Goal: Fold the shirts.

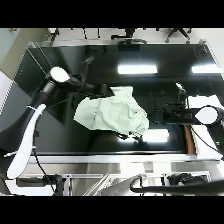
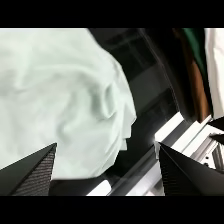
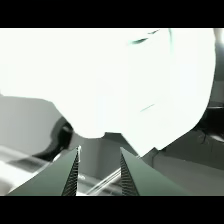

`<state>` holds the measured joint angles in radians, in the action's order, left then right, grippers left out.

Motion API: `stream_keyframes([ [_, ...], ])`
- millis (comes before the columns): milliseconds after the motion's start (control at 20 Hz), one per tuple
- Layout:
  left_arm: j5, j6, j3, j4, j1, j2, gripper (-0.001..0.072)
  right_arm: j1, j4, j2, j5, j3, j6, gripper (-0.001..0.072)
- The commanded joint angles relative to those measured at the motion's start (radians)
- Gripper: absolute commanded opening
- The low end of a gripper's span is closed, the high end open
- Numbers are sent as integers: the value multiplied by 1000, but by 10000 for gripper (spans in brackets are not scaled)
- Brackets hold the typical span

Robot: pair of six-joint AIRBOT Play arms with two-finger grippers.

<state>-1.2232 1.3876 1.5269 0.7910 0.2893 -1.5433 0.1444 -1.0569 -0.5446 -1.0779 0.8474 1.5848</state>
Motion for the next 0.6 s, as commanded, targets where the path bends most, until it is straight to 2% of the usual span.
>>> stream_keyframes([
  [0,-188,10,0,16,-188,18,691,-116,-5,-13,0,0,-6,299],
  [100,-269,10,-2,90,-305,35,691,-225,5,-49,-6,0,-60,299],
  [200,-317,9,-5,171,-405,37,691,-309,46,-113,-32,0,-174,304],
  [250,-322,8,-24,201,-449,37,691,-334,68,-152,-38,0,-229,355],
  [300,-318,4,-54,209,-484,37,691,-350,80,-191,-36,0,-263,471],
  [350,-299,-6,-102,209,-515,37,691,-362,106,-235,-34,0,-293,498],
  [550,-128,-71,-306,201,-558,34,691,-366,299,-432,2,15,-446,497],
])
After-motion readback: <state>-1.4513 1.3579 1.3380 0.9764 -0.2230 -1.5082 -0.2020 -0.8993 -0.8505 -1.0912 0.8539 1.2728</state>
